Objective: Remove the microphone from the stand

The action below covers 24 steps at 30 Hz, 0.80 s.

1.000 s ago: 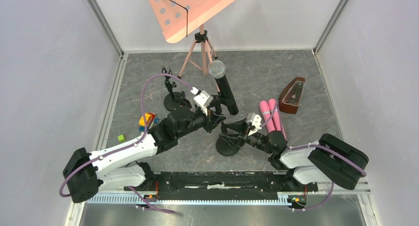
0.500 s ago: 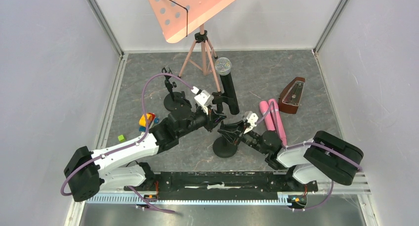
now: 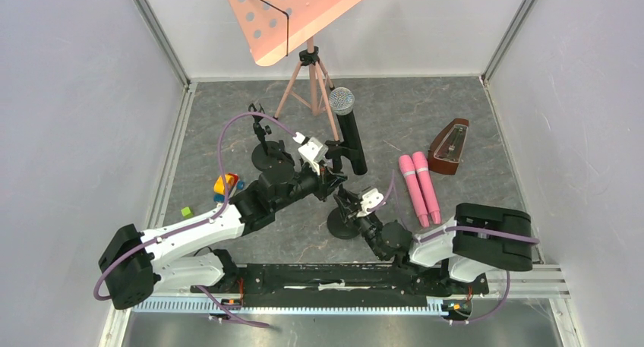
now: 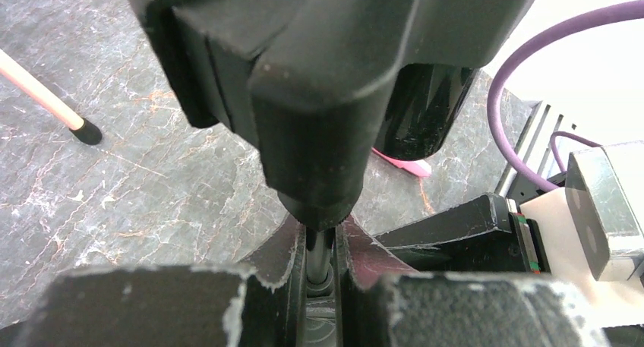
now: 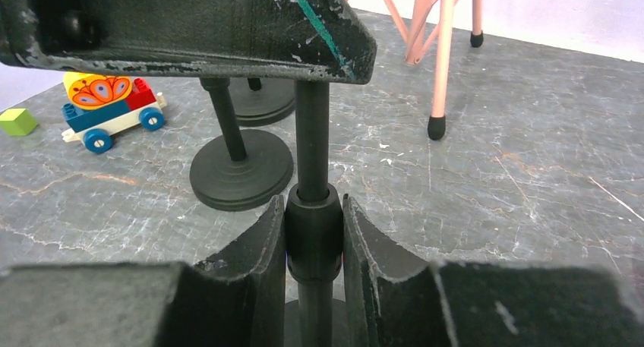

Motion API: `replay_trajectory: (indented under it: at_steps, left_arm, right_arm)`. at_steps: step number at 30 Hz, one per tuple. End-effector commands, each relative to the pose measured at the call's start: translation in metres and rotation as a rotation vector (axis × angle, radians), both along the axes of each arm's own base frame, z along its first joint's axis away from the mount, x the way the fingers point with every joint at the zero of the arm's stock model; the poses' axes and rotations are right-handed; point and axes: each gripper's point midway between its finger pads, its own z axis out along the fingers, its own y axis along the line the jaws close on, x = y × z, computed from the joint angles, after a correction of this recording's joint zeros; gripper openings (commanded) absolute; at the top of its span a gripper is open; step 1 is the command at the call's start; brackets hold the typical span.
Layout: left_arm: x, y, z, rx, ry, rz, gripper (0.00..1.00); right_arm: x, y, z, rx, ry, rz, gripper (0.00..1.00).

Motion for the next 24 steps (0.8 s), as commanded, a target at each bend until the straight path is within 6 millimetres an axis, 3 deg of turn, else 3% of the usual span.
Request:
replay_trajectory:
  at_steps: [1, 6, 8, 12, 14, 21, 24]
  left_arm:
    - [0.001, -0.001, 0.021, -0.035, -0.020, 0.003, 0.02]
    - [-0.001, 0.005, 0.022, -0.011, -0.044, 0.005, 0.02]
    - [-0.001, 0.008, 0.023, -0.003, -0.056, 0.014, 0.02]
    - [0.004, 0.015, 0.022, 0.014, -0.079, 0.058, 0.02]
    - [0.006, 0.018, 0.021, 0.017, -0.088, 0.073, 0.02]
    - [0.005, 0.024, 0.030, 0.027, -0.132, 0.109, 0.02]
    - [0.003, 0.030, 0.033, 0.041, -0.151, 0.133, 0.02]
  right_arm:
    - [0.014, -0.016, 0.028, 0.124, -0.031, -0.161, 0.10]
    - [0.005, -0.010, 0.040, 0.146, -0.066, -0.016, 0.54]
    - [0.004, -0.011, 0.042, 0.161, -0.062, 0.043, 0.60]
    - [-0.003, -0.010, 0.047, 0.193, -0.026, 0.204, 0.67]
    - [-0.005, -0.008, 0.041, 0.120, -0.014, 0.260, 0.70]
    - [0.005, -0.026, 0.014, -0.167, 0.052, 0.207, 0.76]
    - [0.005, -0.031, 0.016, -0.253, 0.073, 0.206, 0.79]
